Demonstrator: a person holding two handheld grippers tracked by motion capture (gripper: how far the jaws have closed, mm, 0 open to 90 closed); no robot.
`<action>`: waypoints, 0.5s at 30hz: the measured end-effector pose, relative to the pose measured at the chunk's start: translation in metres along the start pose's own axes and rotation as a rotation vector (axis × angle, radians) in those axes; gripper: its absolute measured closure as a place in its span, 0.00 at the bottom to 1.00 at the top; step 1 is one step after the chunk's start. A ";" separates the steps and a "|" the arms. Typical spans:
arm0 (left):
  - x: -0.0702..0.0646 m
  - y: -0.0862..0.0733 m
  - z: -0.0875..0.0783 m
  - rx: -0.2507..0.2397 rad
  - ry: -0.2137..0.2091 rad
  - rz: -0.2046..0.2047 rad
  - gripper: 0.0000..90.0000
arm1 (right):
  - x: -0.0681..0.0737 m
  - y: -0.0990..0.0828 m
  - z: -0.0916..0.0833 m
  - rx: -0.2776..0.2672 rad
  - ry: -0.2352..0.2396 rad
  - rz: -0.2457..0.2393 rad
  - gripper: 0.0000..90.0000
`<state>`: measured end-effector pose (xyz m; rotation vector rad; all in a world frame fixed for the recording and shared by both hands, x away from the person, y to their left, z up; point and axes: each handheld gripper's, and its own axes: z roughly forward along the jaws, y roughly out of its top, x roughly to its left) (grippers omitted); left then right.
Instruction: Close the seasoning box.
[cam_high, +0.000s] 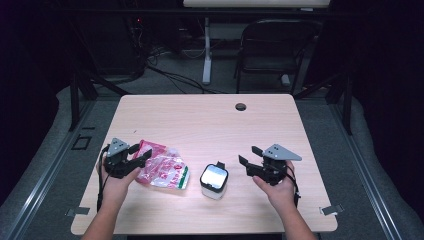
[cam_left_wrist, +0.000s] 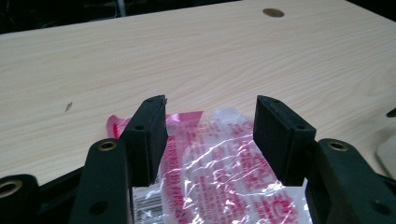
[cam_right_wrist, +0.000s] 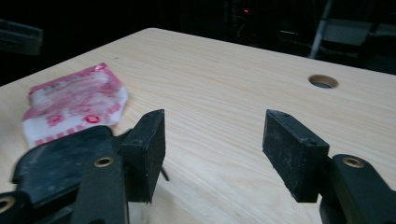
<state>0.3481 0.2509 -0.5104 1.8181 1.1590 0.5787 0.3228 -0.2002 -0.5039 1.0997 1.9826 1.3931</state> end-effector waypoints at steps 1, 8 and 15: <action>0.002 -0.001 0.000 0.010 0.006 -0.005 0.50 | -0.003 -0.001 0.000 0.002 -0.013 0.009 0.44; 0.014 -0.010 0.006 0.033 0.037 -0.039 0.50 | -0.019 -0.013 0.005 0.033 -0.068 0.051 0.44; 0.028 -0.019 0.011 0.100 0.084 -0.060 0.50 | -0.027 -0.023 0.011 0.051 -0.112 0.075 0.44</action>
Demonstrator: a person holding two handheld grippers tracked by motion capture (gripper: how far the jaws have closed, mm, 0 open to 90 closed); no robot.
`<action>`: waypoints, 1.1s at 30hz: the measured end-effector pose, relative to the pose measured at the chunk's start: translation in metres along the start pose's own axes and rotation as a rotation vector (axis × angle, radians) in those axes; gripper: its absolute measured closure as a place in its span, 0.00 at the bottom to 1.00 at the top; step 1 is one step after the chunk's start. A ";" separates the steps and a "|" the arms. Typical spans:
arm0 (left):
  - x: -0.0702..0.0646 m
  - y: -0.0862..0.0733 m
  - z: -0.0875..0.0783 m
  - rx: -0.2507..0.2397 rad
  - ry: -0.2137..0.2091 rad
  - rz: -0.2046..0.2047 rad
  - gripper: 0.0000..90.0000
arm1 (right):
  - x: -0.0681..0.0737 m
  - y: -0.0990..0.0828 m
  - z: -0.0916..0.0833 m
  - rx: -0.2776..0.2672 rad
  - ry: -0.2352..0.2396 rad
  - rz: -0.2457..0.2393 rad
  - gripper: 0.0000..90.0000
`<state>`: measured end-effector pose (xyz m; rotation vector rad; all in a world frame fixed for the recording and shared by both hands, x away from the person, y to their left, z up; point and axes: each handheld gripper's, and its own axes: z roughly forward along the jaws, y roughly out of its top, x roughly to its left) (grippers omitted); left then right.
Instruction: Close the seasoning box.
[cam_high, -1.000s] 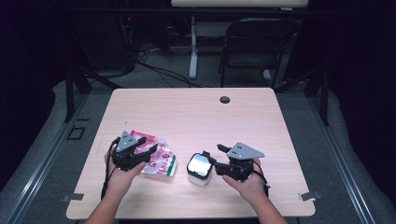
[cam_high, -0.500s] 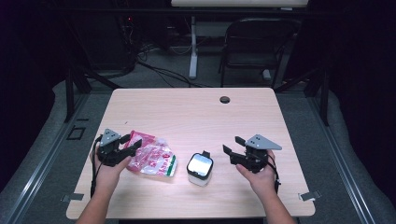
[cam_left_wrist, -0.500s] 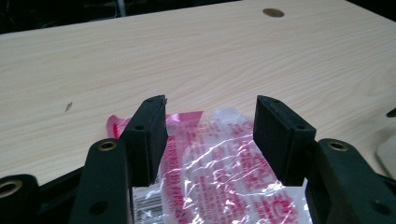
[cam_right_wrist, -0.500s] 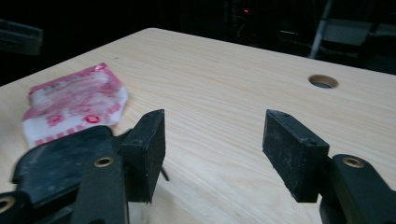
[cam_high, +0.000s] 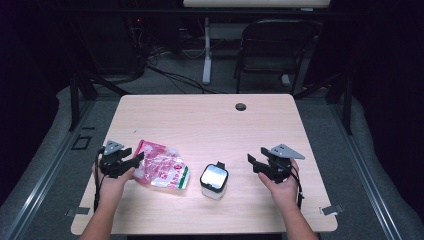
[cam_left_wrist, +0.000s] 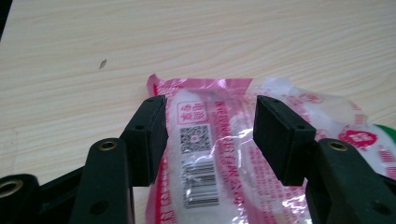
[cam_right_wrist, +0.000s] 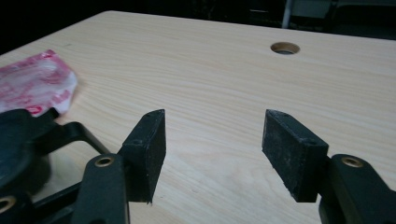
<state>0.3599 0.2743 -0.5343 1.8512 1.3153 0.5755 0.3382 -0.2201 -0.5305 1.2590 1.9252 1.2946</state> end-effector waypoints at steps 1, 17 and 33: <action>0.002 -0.002 0.001 -0.019 -0.002 -0.005 0.50 | -0.002 -0.002 0.001 0.010 -0.014 -0.003 0.45; 0.013 -0.013 0.011 0.042 0.046 -0.029 0.50 | -0.015 -0.021 0.021 0.130 -0.073 0.018 0.46; 0.011 -0.013 0.014 0.056 0.054 -0.013 0.50 | -0.009 -0.023 0.025 0.140 -0.053 0.001 0.46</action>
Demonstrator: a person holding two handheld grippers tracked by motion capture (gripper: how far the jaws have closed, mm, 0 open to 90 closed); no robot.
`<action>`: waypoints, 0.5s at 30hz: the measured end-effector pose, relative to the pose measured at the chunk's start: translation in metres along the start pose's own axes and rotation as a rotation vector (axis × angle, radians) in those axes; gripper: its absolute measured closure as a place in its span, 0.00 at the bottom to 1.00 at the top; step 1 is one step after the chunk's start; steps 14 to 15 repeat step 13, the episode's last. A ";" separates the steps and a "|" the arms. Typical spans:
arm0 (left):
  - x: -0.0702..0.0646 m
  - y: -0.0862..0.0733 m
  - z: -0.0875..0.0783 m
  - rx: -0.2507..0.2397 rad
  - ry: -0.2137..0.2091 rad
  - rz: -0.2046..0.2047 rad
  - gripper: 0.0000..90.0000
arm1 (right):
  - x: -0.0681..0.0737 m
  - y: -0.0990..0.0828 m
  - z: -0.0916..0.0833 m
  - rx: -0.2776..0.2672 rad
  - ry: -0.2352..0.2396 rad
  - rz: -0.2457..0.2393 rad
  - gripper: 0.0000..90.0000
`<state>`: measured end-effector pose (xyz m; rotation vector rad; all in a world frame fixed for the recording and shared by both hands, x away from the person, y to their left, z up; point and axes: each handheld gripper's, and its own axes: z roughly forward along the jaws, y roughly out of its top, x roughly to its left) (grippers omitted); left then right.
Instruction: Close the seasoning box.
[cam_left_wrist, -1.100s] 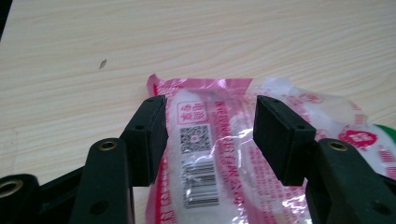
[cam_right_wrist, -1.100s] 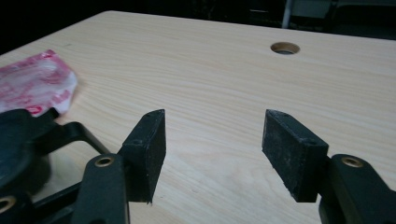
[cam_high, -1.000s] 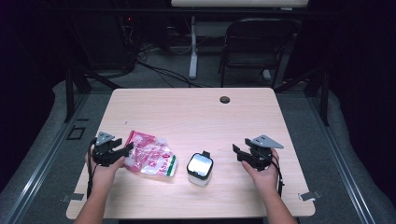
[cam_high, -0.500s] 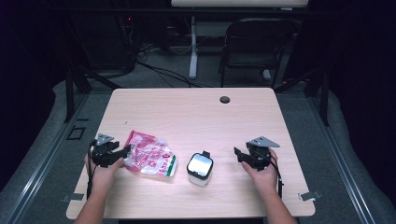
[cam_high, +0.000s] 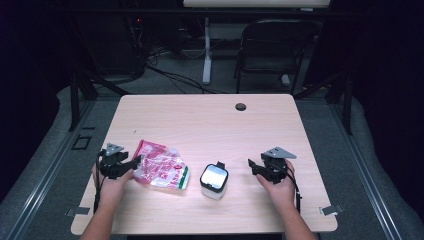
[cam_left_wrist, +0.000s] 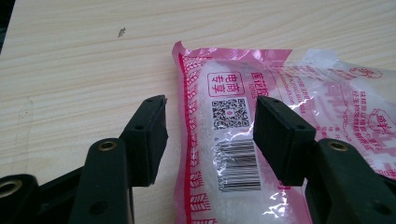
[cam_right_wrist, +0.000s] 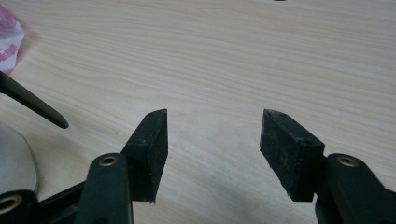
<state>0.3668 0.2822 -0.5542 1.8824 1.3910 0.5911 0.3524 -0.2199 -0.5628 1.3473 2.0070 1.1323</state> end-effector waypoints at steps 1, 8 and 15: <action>0.000 0.000 0.000 -0.001 0.000 0.000 0.50 | 0.001 0.000 0.000 0.000 0.000 -0.002 0.46; 0.001 0.001 -0.001 -0.011 0.003 -0.007 0.49 | 0.003 0.000 0.000 0.009 -0.002 -0.012 0.46; 0.001 0.001 0.000 -0.019 0.002 -0.012 0.49 | 0.003 -0.001 -0.002 0.003 -0.008 -0.009 0.46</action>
